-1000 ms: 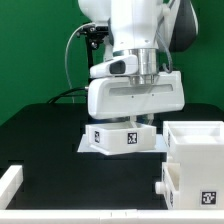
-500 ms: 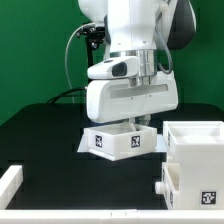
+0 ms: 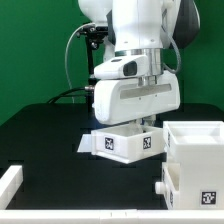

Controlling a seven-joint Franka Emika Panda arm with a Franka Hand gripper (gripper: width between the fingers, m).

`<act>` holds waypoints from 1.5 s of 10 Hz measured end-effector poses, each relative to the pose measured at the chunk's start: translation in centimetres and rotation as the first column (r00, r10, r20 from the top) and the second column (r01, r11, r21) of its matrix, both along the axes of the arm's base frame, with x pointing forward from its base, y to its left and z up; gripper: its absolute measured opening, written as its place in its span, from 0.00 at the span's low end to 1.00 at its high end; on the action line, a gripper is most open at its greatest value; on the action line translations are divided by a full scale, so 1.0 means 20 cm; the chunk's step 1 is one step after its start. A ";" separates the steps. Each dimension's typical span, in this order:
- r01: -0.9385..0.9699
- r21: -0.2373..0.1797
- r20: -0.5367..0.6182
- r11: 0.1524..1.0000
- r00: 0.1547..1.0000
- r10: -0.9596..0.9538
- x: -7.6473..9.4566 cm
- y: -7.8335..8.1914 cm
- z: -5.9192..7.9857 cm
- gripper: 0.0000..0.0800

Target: Assemble drawer

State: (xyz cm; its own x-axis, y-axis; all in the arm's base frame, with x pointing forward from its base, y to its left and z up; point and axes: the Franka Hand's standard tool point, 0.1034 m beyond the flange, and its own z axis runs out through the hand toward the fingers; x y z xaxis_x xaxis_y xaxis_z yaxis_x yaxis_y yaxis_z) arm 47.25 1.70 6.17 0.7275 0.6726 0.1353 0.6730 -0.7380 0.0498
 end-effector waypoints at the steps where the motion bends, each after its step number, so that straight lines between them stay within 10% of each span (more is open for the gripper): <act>1: -0.002 -0.001 0.000 1.000 1.000 0.002 0.00 -0.01 0.00 0.05; 3: -0.219 -0.024 -0.034 0.976 0.975 0.218 0.09 -0.14 0.00 0.05; 15: -0.611 -0.044 -0.066 0.790 0.791 0.608 0.27 -0.23 -0.01 0.05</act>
Offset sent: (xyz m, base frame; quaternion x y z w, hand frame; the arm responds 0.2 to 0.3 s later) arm 0.0470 -0.0046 0.0048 0.0743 -0.0191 -0.2120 0.9743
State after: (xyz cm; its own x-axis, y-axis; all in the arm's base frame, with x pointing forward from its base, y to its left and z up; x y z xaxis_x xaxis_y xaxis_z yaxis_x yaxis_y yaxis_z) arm 52.58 -2.93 5.96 0.1680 0.9841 0.0570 0.9847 -0.1703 0.0381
